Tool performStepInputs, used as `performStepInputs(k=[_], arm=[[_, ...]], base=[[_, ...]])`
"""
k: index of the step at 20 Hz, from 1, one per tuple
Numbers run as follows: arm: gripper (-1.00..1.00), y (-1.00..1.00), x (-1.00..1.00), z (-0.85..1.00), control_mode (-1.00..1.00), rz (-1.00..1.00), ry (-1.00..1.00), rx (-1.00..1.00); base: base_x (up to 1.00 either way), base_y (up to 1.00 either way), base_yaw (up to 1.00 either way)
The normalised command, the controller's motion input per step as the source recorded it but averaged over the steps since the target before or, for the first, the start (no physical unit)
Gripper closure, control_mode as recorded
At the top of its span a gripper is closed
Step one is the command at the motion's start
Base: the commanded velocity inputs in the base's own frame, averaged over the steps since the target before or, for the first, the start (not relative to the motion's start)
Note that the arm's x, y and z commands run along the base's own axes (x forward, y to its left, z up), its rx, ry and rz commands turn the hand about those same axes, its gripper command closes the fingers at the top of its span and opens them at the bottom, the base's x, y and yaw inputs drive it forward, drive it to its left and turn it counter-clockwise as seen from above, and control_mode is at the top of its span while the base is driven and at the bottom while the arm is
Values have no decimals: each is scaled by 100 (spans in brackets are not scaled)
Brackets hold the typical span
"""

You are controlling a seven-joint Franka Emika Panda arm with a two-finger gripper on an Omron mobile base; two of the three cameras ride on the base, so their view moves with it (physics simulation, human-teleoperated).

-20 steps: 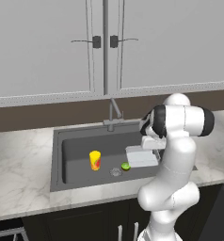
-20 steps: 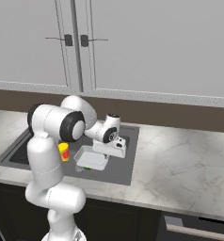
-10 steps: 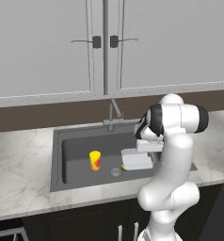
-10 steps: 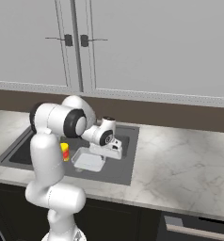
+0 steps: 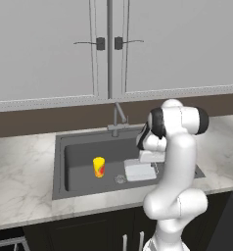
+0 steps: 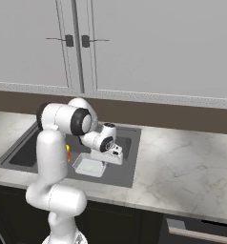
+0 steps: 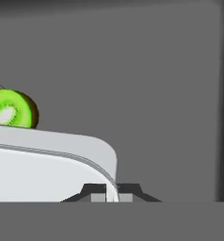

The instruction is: Pick the cup and tupperware and place them in the sink. Then turn on the water.

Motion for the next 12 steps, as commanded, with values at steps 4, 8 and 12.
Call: performStepInputs(k=[4,8,12], arm=[[100,0,17,-31,-100,0,0,0],[100,0,18,-30,-100,0,0,0],[100,0,16,-31,-100,0,0,0]], base=[[0,0,0],[0,0,0],[0,0,0]])
